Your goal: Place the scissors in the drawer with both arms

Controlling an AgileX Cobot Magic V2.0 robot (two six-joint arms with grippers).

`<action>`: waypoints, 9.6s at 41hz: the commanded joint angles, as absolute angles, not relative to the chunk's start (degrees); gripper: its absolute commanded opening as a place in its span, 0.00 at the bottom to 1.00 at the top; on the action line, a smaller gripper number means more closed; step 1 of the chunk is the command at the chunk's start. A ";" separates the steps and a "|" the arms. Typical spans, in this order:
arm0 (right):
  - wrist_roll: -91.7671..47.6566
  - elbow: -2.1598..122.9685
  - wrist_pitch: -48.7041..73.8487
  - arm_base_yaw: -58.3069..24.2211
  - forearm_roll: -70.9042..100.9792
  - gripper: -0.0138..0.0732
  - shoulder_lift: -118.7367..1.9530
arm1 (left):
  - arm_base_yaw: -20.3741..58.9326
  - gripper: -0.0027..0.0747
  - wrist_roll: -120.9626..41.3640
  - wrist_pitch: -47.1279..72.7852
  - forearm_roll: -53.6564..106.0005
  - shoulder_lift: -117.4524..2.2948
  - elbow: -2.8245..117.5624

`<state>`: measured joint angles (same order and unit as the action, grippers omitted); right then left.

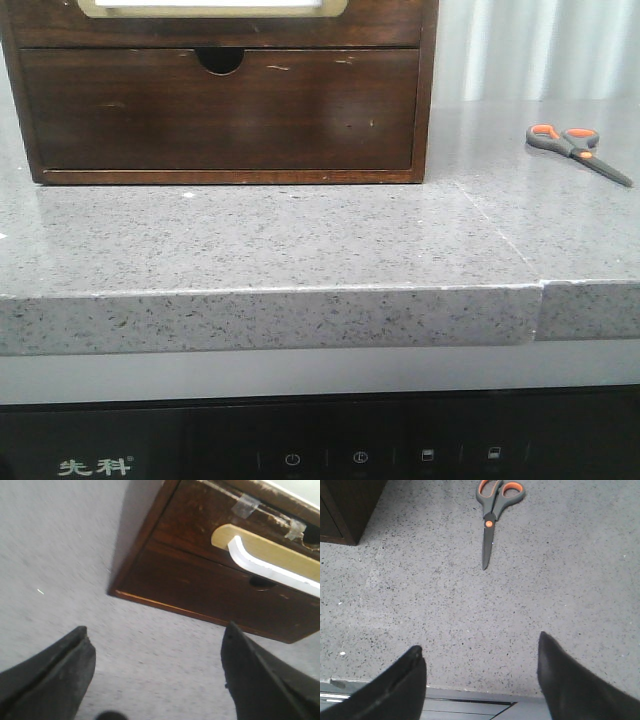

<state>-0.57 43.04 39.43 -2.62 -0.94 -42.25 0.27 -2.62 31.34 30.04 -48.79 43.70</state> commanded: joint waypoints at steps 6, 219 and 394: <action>-0.93 44.97 35.73 -2.21 -1.65 0.73 -42.35 | 0.19 0.70 -22.32 29.06 61.10 -58.27 45.34; 1.10 45.56 38.40 -1.89 -4.52 0.73 -44.06 | 31.57 0.62 -1.46 45.75 0.83 -32.81 55.02; -50.52 108.07 54.94 -31.82 27.41 0.21 -90.97 | 31.57 0.60 -1.46 41.08 0.83 -32.81 54.91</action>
<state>-49.97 106.08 59.04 -30.46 29.39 -91.51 31.16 -2.04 45.85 0.62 -32.49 53.20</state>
